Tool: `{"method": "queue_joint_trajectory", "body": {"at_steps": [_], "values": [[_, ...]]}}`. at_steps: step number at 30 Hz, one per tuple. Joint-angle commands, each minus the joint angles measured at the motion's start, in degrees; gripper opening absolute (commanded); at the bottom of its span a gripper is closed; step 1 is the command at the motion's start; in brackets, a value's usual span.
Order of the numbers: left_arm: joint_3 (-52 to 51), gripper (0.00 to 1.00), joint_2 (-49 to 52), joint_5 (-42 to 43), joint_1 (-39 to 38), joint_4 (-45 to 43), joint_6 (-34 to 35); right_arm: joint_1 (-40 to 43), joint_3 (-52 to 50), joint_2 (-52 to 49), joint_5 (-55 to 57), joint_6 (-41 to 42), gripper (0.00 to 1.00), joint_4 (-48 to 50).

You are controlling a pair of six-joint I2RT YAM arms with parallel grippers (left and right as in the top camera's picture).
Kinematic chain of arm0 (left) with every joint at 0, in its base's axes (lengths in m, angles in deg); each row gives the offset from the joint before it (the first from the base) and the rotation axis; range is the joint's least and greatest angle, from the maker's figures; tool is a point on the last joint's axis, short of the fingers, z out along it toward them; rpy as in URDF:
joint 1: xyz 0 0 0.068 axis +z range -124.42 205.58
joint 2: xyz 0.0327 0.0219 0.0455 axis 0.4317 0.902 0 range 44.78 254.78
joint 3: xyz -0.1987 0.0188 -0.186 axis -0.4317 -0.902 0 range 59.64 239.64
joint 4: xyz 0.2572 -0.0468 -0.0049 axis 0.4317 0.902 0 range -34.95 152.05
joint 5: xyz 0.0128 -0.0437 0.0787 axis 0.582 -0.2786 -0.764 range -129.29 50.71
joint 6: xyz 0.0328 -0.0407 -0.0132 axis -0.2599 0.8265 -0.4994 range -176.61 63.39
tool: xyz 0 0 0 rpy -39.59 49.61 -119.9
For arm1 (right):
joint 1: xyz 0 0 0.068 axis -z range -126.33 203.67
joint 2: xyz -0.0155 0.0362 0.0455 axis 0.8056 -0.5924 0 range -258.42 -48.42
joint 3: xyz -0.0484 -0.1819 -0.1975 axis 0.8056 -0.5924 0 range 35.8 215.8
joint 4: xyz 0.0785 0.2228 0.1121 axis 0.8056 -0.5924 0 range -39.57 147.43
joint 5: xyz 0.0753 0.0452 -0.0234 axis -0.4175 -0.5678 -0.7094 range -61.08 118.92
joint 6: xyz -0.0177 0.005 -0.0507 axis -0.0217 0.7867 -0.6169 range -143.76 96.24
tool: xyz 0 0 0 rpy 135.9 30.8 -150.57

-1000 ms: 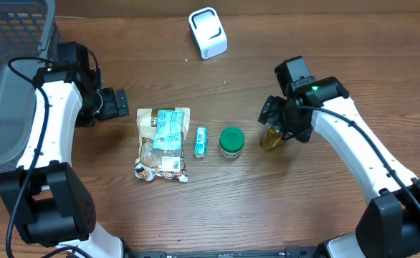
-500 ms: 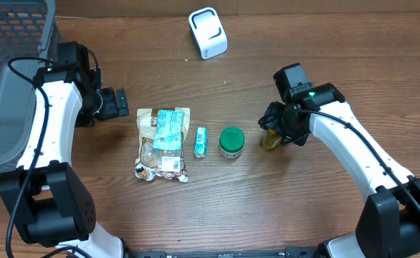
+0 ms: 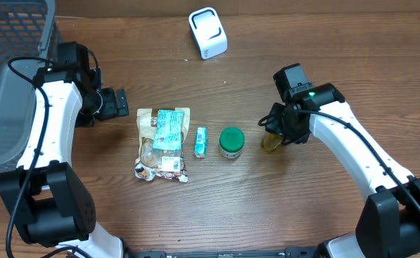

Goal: Scan the item barcode
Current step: 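Lower the right gripper around the Wim bottle neck and close it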

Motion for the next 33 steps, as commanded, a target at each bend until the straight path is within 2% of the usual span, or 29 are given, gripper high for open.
{"method": "queue_joint_trajectory", "body": {"at_steps": [1, 6, 9, 19, 24, 25, 29, 33], "values": [[1.3, 1.00, 0.8, 0.4, 0.5, -0.1, -0.4, -0.2, -0.2, -0.2, 0.6, -4.9, 0.42, 0.4], [1.3, 1.00, 0.8, 0.4, 0.5, -0.1, -0.4, -0.2, -0.2, -0.2, 0.6, -17.0, 0.42, 0.0], [1.3, 1.00, 0.8, 0.4, 0.5, -0.1, -0.4, -0.2, -0.2, -0.2, 0.9, -21.0, 0.43, -0.4], [1.3, 1.00, 0.8, 0.4, 0.5, -0.1, -0.4, -0.2, -0.1, -0.2, 3.6, -21.0, 0.44, -0.2], [1.3, 1.00, 0.8, 0.4, 0.5, -0.1, -0.4, -0.2, -0.1, -0.2, 3.5, -20.9, 0.67, -0.2], [1.3, 1.00, 0.8, 0.4, 0.5, -0.1, -0.4, -0.2, -0.1, -0.2, 3.5, -20.9, 0.69, -0.2], [1.3, 1.00, 0.8, 0.4, 0.5, -0.1, -0.4, -0.2, 0.3, -0.2, 3.5, -20.9, 0.68, -0.5], [1.3, 1.00, 0.8, 0.4, 0.5, -0.1, -0.4, -0.2, 2.0, -0.2, 3.0, -18.5, 0.61, -2.3]]}}
